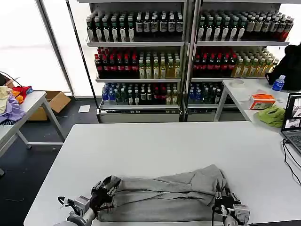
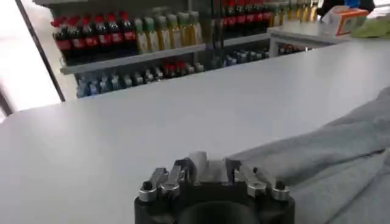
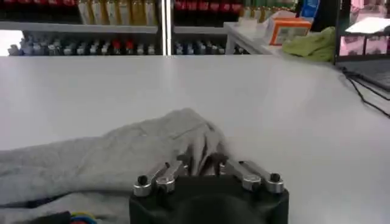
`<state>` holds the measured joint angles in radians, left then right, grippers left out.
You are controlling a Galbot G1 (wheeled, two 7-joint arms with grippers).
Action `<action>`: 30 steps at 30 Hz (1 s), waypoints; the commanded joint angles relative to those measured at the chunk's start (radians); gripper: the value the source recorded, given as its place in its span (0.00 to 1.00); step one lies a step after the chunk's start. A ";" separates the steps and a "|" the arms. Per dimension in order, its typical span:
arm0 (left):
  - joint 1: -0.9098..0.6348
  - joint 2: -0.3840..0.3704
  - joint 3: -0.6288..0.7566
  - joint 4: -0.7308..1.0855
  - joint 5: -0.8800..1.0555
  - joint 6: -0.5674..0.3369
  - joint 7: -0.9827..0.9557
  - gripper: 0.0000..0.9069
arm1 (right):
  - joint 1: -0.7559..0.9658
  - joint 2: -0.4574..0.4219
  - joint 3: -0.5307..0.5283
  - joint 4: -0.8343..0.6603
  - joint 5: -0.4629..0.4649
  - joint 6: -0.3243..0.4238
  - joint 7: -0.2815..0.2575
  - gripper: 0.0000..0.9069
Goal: Fold and organize the clothes.
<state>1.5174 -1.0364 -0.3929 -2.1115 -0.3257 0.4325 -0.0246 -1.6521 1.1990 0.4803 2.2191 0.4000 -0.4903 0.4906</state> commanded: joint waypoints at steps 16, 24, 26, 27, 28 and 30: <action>0.066 -0.234 -0.060 -0.051 -0.080 0.040 -0.115 1.00 | 0.038 0.009 0.064 0.103 -0.042 0.029 0.016 1.00; 0.080 -0.258 -0.065 -0.027 -0.092 0.021 -0.124 1.00 | 0.046 0.002 0.051 0.100 -0.044 0.026 0.013 1.00; 0.090 -0.257 -0.065 -0.031 -0.091 0.022 -0.123 1.00 | 0.048 0.002 0.051 0.099 -0.043 0.026 0.013 1.00; 0.095 -0.257 -0.065 -0.034 -0.092 0.023 -0.123 1.00 | 0.049 0.001 0.051 0.098 -0.043 0.025 0.013 1.00; 0.102 -0.257 -0.067 -0.037 -0.091 0.023 -0.121 1.00 | 0.051 0.000 0.051 0.099 -0.043 0.024 0.012 1.00; 0.112 -0.256 -0.071 -0.036 -0.092 0.019 -0.119 1.00 | 0.053 -0.002 0.050 0.099 -0.043 0.024 0.010 1.00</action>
<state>1.6077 -1.2601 -0.4609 -2.1557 -0.4018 0.4548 -0.1311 -1.6036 1.1965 0.5279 2.3119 0.3603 -0.4673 0.4997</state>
